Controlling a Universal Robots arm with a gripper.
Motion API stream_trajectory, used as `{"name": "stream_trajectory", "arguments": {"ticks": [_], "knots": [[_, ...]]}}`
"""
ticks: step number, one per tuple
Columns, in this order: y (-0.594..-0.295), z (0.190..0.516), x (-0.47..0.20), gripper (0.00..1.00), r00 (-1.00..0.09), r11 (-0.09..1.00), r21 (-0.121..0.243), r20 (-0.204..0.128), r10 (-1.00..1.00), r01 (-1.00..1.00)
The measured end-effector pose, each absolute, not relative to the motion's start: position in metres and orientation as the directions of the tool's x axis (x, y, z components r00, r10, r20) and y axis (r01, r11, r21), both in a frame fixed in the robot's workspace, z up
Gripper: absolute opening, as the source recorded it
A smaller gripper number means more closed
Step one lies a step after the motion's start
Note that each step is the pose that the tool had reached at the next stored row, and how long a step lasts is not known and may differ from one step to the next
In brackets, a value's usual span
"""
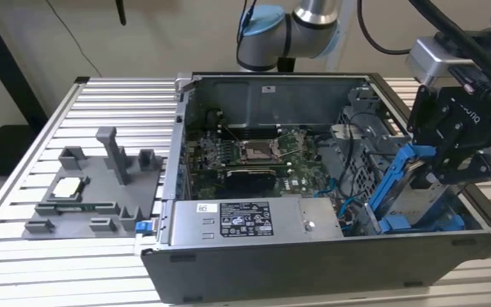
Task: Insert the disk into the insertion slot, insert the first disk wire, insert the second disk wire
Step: 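Insert the disk into the insertion slot, then insert the first disk wire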
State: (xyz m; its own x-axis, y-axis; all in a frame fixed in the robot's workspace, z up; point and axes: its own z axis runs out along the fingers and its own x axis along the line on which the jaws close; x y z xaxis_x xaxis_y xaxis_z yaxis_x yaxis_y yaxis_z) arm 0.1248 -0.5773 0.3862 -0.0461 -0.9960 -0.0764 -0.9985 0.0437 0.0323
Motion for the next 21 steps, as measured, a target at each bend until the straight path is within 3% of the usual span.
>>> {"name": "stream_trajectory", "arguments": {"ticks": [9,14,21], "knots": [[-0.5777,0.3927,0.1248,0.42,-0.047,0.044,0.033,-0.085,-0.995,-0.998],[-0.5768,0.3929,0.1248,0.42,-0.045,0.042,0.021,-0.155,-0.987,-0.999],[-0.5738,0.3889,0.1249,0.42,-0.039,0.041,-0.008,-0.176,-0.984,-0.999]]}}
